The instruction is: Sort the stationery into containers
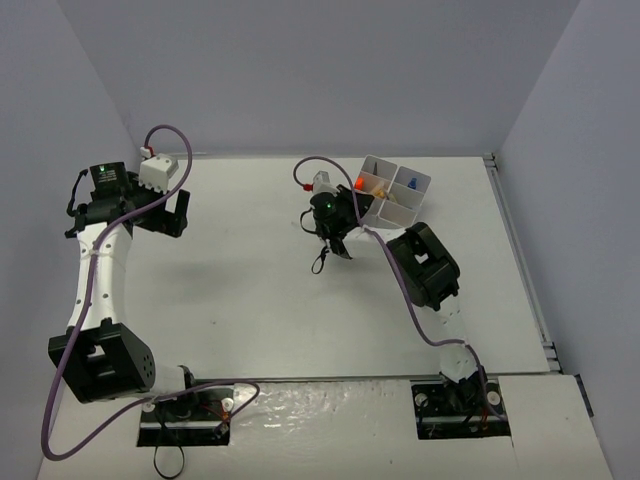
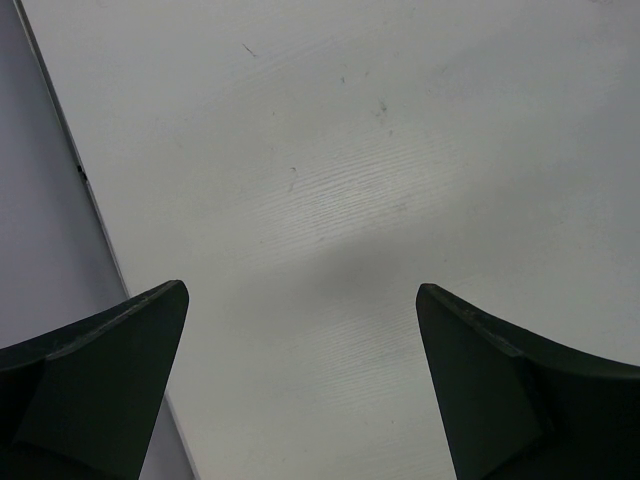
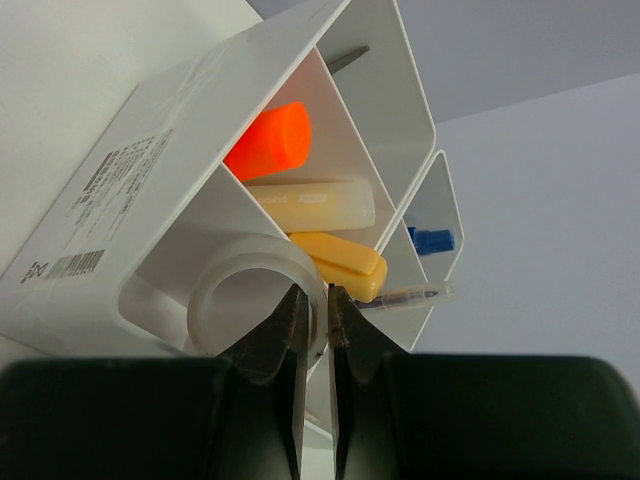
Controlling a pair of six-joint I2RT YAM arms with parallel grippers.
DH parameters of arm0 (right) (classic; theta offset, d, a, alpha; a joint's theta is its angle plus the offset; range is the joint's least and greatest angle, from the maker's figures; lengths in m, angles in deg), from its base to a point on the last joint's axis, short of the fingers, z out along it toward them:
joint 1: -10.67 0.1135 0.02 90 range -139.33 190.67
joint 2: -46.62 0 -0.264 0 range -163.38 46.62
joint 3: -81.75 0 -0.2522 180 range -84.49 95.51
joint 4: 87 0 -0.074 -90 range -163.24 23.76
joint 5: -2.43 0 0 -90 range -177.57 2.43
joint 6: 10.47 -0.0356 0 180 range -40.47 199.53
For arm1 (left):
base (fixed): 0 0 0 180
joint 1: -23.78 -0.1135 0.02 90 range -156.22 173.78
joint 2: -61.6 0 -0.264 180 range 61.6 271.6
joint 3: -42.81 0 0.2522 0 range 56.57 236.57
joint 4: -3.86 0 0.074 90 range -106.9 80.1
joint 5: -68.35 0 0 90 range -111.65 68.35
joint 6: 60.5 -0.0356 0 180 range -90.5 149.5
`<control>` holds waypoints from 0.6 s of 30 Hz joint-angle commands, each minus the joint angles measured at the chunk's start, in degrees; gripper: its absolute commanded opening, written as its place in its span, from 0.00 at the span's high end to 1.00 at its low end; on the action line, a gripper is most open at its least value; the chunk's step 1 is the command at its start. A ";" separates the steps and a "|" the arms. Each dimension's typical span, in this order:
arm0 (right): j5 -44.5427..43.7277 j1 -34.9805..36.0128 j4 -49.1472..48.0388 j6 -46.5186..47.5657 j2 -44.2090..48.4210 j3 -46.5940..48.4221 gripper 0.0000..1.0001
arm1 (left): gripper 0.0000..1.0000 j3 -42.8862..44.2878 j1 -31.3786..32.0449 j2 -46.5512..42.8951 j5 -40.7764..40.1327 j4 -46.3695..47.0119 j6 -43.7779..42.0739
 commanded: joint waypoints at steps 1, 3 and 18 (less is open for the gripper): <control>-2.81 0.28 -2.83 -1.46 2.18 -0.64 0.86 | 0.03 1.79 -0.45 -0.01 0.95 2.08 0.67; -2.49 0.52 -2.22 -1.73 2.86 -0.65 0.77 | 0.03 1.90 -0.45 0.11 1.12 2.06 0.76; 3.67 1.22 12.49 -9.32 8.38 2.55 0.58 | 0.03 2.25 -0.53 0.03 1.29 1.81 0.88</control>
